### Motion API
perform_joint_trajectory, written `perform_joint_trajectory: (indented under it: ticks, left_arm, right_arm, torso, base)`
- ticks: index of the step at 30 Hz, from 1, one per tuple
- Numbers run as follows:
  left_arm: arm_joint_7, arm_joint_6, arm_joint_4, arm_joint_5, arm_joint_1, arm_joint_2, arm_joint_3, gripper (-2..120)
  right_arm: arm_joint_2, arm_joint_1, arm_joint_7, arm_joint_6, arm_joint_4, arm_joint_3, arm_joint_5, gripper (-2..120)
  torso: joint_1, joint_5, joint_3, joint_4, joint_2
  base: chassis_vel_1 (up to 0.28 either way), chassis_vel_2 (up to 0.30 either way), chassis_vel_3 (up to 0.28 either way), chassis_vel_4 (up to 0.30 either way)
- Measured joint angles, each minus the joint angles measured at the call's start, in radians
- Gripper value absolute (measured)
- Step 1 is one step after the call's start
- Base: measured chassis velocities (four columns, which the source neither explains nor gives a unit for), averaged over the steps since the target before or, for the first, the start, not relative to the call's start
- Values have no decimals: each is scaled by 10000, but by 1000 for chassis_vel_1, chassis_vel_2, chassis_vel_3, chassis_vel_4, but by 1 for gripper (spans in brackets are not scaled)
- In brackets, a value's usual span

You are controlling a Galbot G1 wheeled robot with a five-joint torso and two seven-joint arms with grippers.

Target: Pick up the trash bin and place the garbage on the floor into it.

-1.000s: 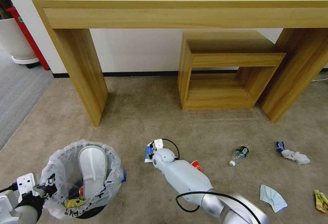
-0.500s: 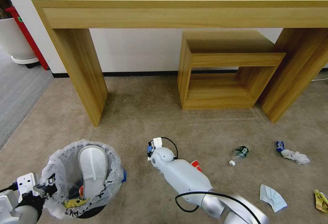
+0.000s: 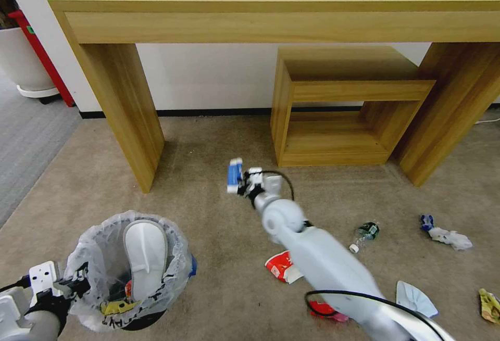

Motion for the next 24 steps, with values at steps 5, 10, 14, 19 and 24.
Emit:
perform_joint_trajectory:
  ticks: [5,10,14,19,24]
  left_arm:
    - [15,1,-66,-38,0,-26,-4,1]
    - [27,2,-164,-29,37,-105,4,1]
    - [110,-7,-188,35,51,-141,25,1]
    - [184,-78,-213,86,63,-134,-13,1]
    - [212,-126,-222,84,68,-130,-43,1]
  right_arm:
    - [-760,-717,-1262,1114,1012,591,44,0]
    - [-1594,-1518,-2890,2378,2156,1030,316,0]
    - [-1758,-1667,-3959,2836,2489,990,700,0]
    - [-1737,-1407,-4981,2904,2619,312,1260,0]
    - [-1649,-859,-5450,2780,2485,-600,1590,0]
  torso:
    - [0,-2,-1,0,0]
    - [0,-3,-1,1,1]
    - [0,-4,0,2,0]
    - [0,-5,0,2,0]
    - [0,-6,0,2,0]
  base:
    - [0,0,0,0]
    - [0,0,0,0]
    - [0,0,0,0]
    - [0,0,0,0]
    - [0,0,0,0]
